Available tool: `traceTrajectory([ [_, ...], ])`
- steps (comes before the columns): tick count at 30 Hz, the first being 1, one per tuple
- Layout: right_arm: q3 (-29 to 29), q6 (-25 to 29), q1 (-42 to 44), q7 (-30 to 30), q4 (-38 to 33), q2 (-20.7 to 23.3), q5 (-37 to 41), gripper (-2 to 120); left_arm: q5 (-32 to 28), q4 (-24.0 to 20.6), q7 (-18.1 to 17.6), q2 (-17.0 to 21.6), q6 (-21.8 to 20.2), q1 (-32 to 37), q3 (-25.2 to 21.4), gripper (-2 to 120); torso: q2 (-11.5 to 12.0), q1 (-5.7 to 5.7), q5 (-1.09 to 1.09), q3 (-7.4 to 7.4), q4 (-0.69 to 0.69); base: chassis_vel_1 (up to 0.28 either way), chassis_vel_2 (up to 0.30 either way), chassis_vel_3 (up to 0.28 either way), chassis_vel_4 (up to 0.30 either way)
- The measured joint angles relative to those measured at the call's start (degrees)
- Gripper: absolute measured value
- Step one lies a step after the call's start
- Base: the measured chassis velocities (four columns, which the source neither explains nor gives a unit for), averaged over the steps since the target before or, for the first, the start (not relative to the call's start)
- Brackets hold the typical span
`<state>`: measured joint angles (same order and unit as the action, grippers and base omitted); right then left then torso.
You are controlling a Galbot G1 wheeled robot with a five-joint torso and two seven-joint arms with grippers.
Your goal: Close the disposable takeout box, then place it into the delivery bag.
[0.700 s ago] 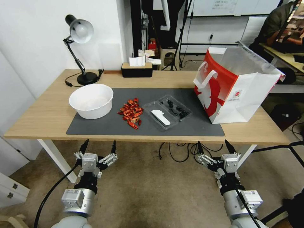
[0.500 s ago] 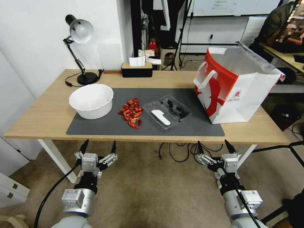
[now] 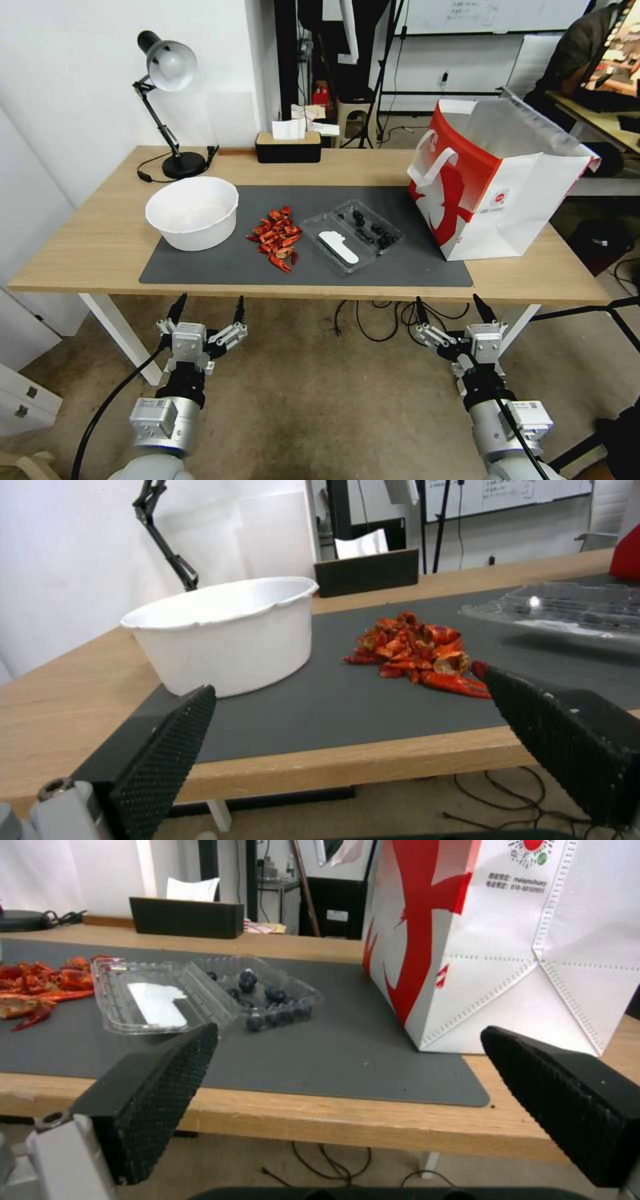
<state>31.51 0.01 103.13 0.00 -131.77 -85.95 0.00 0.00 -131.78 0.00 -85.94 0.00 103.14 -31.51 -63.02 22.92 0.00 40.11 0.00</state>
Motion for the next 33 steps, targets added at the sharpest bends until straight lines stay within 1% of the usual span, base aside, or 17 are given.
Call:
traceTrajectory([
  [3, 0.03, -0.09, -0.07, -0.55, -0.01, 0.07, 0.33, 100, -0.77, 0.00, 0.10, 0.38, 0.25, -0.30, -0.50, 100, 0.00, 0.00, -0.01, 0.00, 0.00, 0.000, 0.000, 0.000, 0.000],
  [4, 0.13, -0.39, -0.17, -1.57, -0.19, 0.29, 0.93, 100, -1.25, 0.00, 0.13, 0.74, 0.44, -0.58, -1.05, 100, 0.00, 0.00, 0.03, 0.00, -0.02, 0.000, 0.000, 0.000, 0.000],
  [6, 0.38, -1.58, -0.63, -5.11, -1.09, 0.96, 2.98, 100, -3.01, 0.01, 0.52, 1.54, 0.97, -1.18, -2.05, 100, 0.00, 0.00, -0.04, 0.00, 0.02, 0.000, 0.000, 0.000, 0.000],
  [7, 0.51, -2.13, -0.82, -6.56, -1.44, 1.21, 3.84, 100, -4.16, 0.01, 0.74, 2.18, 1.42, -1.77, -2.92, 100, 0.00, 0.00, 0.00, 0.00, 0.00, 0.000, 0.000, 0.000, 0.000],
  [8, 0.51, -2.13, -0.82, -6.56, -1.44, 1.21, 3.84, 100, -4.16, 0.01, 0.74, 2.18, 1.42, -1.77, -2.92, 100, 0.00, 0.00, 0.00, 0.00, 0.00, 0.000, 0.000, 0.000, 0.000],
  [11, 1.05, -4.42, -1.62, -13.00, -2.99, 2.40, 7.59, 100, -11.12, -0.02, 2.24, 5.92, 3.97, -4.60, -7.91, 100, 0.00, 0.00, -0.02, 0.00, 0.00, 0.000, 0.000, 0.000, 0.000],
  [12, 1.05, -4.42, -1.62, -13.00, -2.99, 2.40, 7.59, 100, -11.12, -0.02, 2.24, 5.92, 3.97, -4.60, -7.91, 100, 0.00, 0.00, -0.02, 0.00, 0.00, 0.000, 0.000, 0.000, 0.000],
  [14, 1.39, -5.81, -2.14, -17.17, -4.01, 3.20, 10.06, 100, -15.29, 0.25, 3.33, 8.15, 6.34, -6.25, -10.59, 100, 0.00, 0.00, 0.04, 0.00, -0.02, 0.000, 0.000, 0.000, 0.000],
  [16, 1.52, -6.34, -2.34, -18.66, -4.37, 3.43, 10.91, 100, -16.09, 0.97, 3.96, 8.50, 7.47, -6.36, -10.48, 100, 0.00, 0.00, 0.05, 0.00, -0.02, 0.000, 0.000, 0.000, 0.000],
  [17, 1.66, -6.90, -2.51, -20.17, -4.74, 3.74, 11.80, 100, -16.50, 1.77, 4.40, 8.63, 8.24, -6.31, -10.32, 100, 0.00, 0.00, -0.06, 0.01, 0.00, 0.000, 0.000, 0.000, 0.000],
  [18, 1.84, -7.69, -2.80, -22.43, -5.28, 4.18, 13.12, 100, -16.68, 2.34, 4.92, 8.71, 9.10, -6.30, -10.12, 100, 0.00, 0.00, -0.05, 0.01, 0.00, 0.000, 0.000, 0.000, 0.000],
  [19, 1.84, -7.69, -2.80, -22.43, -5.28, 4.18, 13.12, 100, -16.68, 2.34, 4.92, 8.71, 9.10, -6.30, -10.12, 100, 0.00, 0.00, -0.05, 0.01, 0.00, 0.000, 0.000, 0.000, 0.000],
  [20, 2.02, -8.39, -3.07, -24.50, -5.77, 4.56, 14.35, 100, -16.68, 2.73, 5.20, 8.71, 9.48, -6.12, -9.93, 100, 0.00, 0.00, 0.04, 0.00, 0.00, 0.000, 0.000, 0.000, 0.000],
  [22, 2.37, -9.86, -3.62, -28.77, -6.84, 5.36, 16.85, 100, -16.66, 3.56, 5.75, 8.68, 9.80, -5.57, -9.51, 100, 0.00, 0.00, -0.02, 0.01, 0.01, 0.000, 0.000, 0.000, 0.000],
  [28, 2.88, -10.32, -3.97, -29.96, -6.94, 5.79, 18.00, 100, -16.68, 4.35, 7.25, 8.74, 10.19, -5.15, -9.40, 100, 0.00, 0.00, 0.01, 0.00, -0.01, 0.000, 0.000, 0.000, 0.000],
  [29, 6.74, -9.03, -5.73, -26.54, -3.81, 7.25, 20.22, 100, -16.69, 4.68, 7.92, 8.77, 10.20, -5.13, -9.36, 100, 0.00, -0.01, -0.01, -0.01, 0.01, 0.000, 0.000, 0.000, 0.000],
  [33, 9.96, -7.31, -7.31, -22.39, -0.79, 8.28, 21.56, 100, -16.64, 4.91, 9.28, 8.77, 10.23, -4.90, -8.94, 100, 0.00, 0.00, 0.00, 0.00, -0.01, 0.000, 0.000, 0.000, 0.000],
])
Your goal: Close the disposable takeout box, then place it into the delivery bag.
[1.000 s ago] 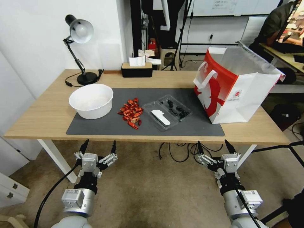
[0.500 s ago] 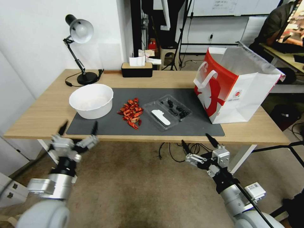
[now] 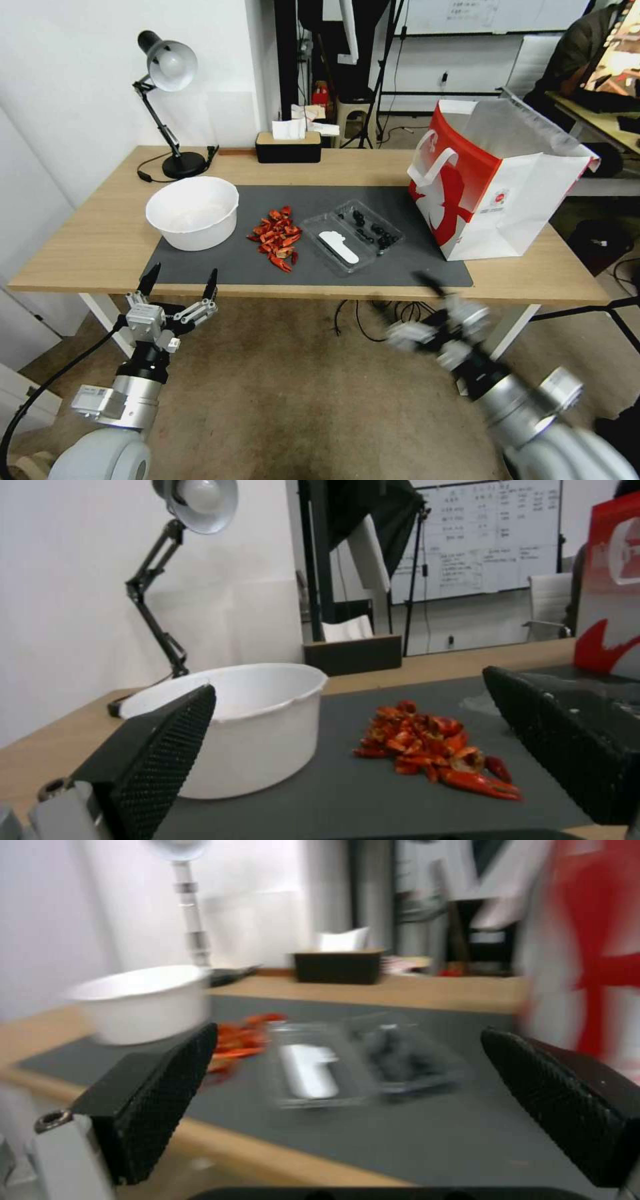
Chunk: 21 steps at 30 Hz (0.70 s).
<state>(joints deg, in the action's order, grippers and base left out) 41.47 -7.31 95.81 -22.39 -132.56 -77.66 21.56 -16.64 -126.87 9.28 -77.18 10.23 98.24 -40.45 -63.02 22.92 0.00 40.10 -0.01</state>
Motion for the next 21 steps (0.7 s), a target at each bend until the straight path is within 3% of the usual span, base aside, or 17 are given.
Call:
traceTrajectory([
  [6, 1.12, 1.08, -0.69, 4.31, 2.06, -0.04, -0.88, 100, -0.10, 0.34, 2.52, 0.18, 0.43, 0.15, 0.19, 100, 0.00, 0.00, -0.01, 0.00, 0.01, 0.000, 0.000, 0.000, 0.000],
  [21, 0.39, 1.46, -0.64, 4.64, 2.58, -0.54, -1.32, 100, -0.21, 1.08, 4.83, 0.19, 1.74, 0.65, 0.49, 100, 0.00, 0.00, 0.00, 0.00, 0.01, 0.000, 0.000, 0.000, 0.000],
])
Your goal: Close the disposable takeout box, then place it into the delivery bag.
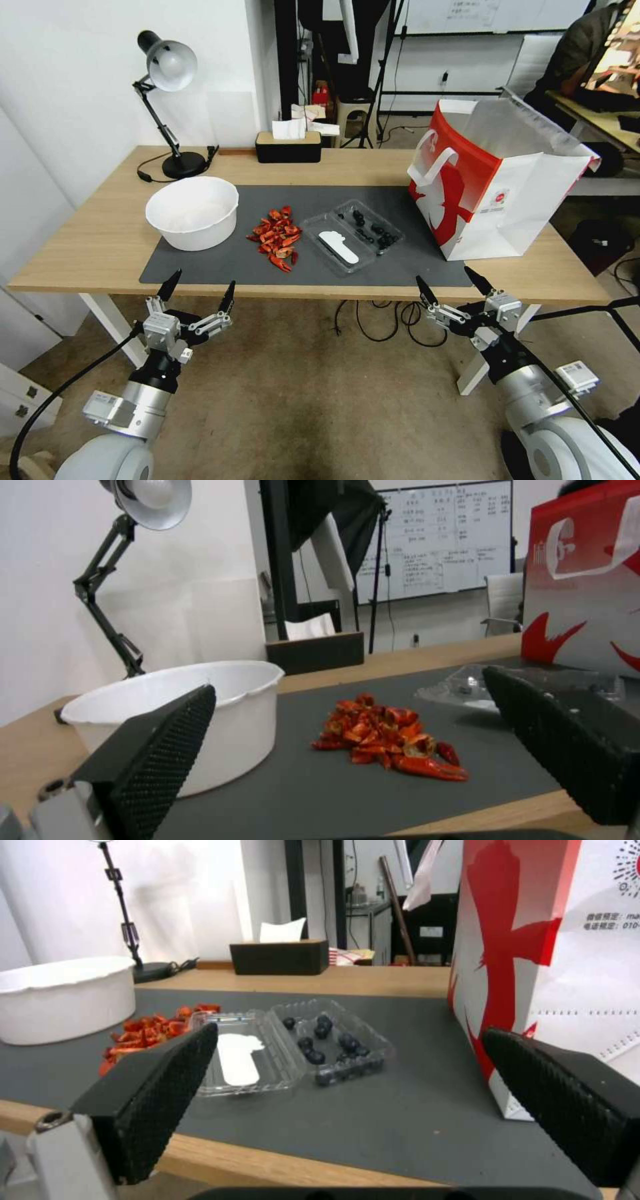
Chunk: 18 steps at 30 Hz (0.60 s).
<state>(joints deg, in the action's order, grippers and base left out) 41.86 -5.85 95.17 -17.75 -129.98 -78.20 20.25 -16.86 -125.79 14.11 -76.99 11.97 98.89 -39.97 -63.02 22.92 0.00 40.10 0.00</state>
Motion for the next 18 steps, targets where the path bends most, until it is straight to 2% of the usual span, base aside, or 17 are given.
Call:
traceTrajectory([
  [4, -0.17, 0.08, -0.51, 0.23, 0.68, 0.19, 0.01, 100, 0.20, 0.18, 0.03, 0.06, 0.28, 0.03, 0.49, 100, 0.00, 0.00, 0.01, 0.00, 0.00, 0.000, 0.000, 0.000, 0.000],
  [6, -0.19, 0.17, -0.88, 0.63, 1.22, 0.28, 0.04, 100, 0.31, 0.60, -0.66, 0.25, 0.55, 0.25, 2.20, 100, 0.00, 0.00, 0.00, 0.00, 0.00, 0.000, 0.000, 0.000, 0.000],
  [8, -0.06, 0.44, -1.26, 1.29, 1.91, 0.36, 0.06, 100, 0.28, 1.22, -2.19, 0.73, 0.59, 0.40, 5.29, 100, 0.00, 0.00, 0.01, 0.00, 0.01, 0.000, 0.000, 0.000, 0.000],
  [9, -0.06, 0.44, -1.26, 1.29, 1.91, 0.36, 0.06, 100, 0.28, 1.22, -2.19, 0.73, 0.59, 0.40, 5.29, 100, 0.00, 0.00, 0.01, 0.00, 0.01, 0.000, 0.000, 0.000, 0.000],
  [11, 0.29, 0.52, -1.39, 1.76, 2.33, 0.35, 0.07, 100, -0.75, 1.33, -4.25, 1.49, -0.05, 0.11, 9.21, 100, 0.00, 0.00, 0.00, 0.00, 0.00, 0.000, 0.000, 0.000, 0.000],
  [12, 0.29, 0.52, -1.39, 1.76, 2.33, 0.35, 0.07, 100, -0.75, 1.33, -4.25, 1.49, -0.05, 0.11, 9.21, 100, 0.00, 0.00, 0.00, 0.00, 0.00, 0.000, 0.000, 0.000, 0.000],
  [15, 1.28, 0.87, -1.41, 1.84, 2.67, 0.21, 0.18, 100, -4.01, 0.81, -6.99, 3.24, -2.78, -1.36, 15.00, 100, 0.00, 0.00, 0.01, 0.00, -0.01, 0.000, 0.000, 0.000, 0.000],
  [18, 1.65, 1.05, -1.40, 1.78, 2.72, 0.21, 0.30, 100, -4.33, 0.83, -7.21, 3.64, -3.19, -1.92, 15.79, 100, 0.00, 0.00, 0.00, 0.00, 0.00, 0.000, 0.000, 0.000, 0.000],
])
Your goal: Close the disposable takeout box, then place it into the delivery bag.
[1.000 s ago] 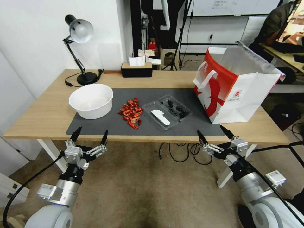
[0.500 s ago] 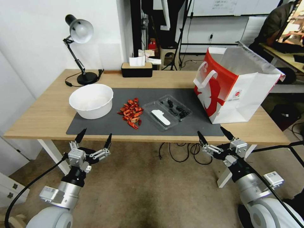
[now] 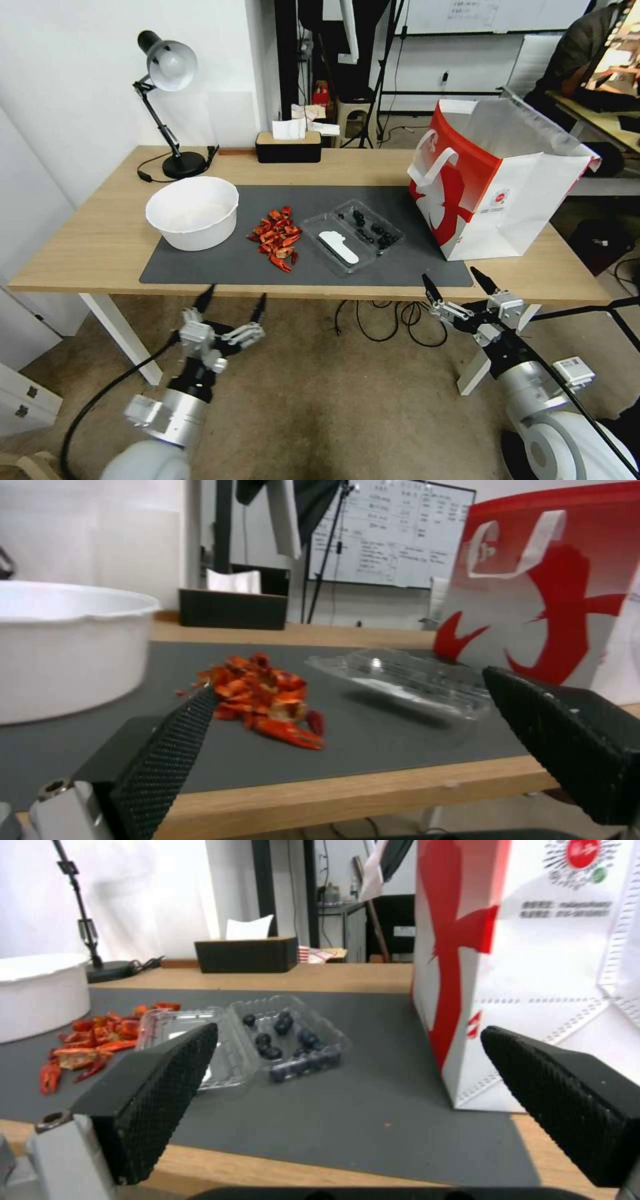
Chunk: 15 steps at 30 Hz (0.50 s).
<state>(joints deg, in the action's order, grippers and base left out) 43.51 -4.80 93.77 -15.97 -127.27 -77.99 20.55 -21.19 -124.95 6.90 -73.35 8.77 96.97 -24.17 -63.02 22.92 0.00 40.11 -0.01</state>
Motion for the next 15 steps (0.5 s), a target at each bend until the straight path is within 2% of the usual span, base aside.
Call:
traceTrajectory([
  [7, 0.95, -0.62, -0.43, -0.10, 0.81, 2.13, 0.55, 100, -0.28, 1.13, -0.17, 0.91, -0.23, -1.22, 0.68, 100, 0.00, 0.00, 0.00, 0.00, 0.00, 0.000, 0.000, 0.000, 0.000],
  [11, 0.35, -2.40, -2.63, 0.88, 2.28, 5.35, 1.60, 100, -0.31, 1.51, -0.08, 0.90, -0.18, -1.55, 0.68, 100, 0.00, 0.00, 0.00, 0.00, -0.01, 0.000, 0.000, 0.000, 0.000],
  [14, -3.46, -2.95, -7.66, 1.40, 5.57, 10.96, 7.39, 100, -0.20, 1.71, 0.12, 0.96, -0.02, -1.62, 0.26, 100, 0.00, 0.00, 0.01, 0.00, 0.02, 0.000, 0.000, 0.000, 0.000],
  [15, -3.46, -2.95, -7.66, 1.40, 5.57, 10.96, 7.39, 100, -0.20, 1.71, 0.12, 0.96, -0.02, -1.62, 0.26, 100, 0.00, 0.00, 0.01, 0.00, 0.02, 0.000, 0.000, 0.000, 0.000],
])
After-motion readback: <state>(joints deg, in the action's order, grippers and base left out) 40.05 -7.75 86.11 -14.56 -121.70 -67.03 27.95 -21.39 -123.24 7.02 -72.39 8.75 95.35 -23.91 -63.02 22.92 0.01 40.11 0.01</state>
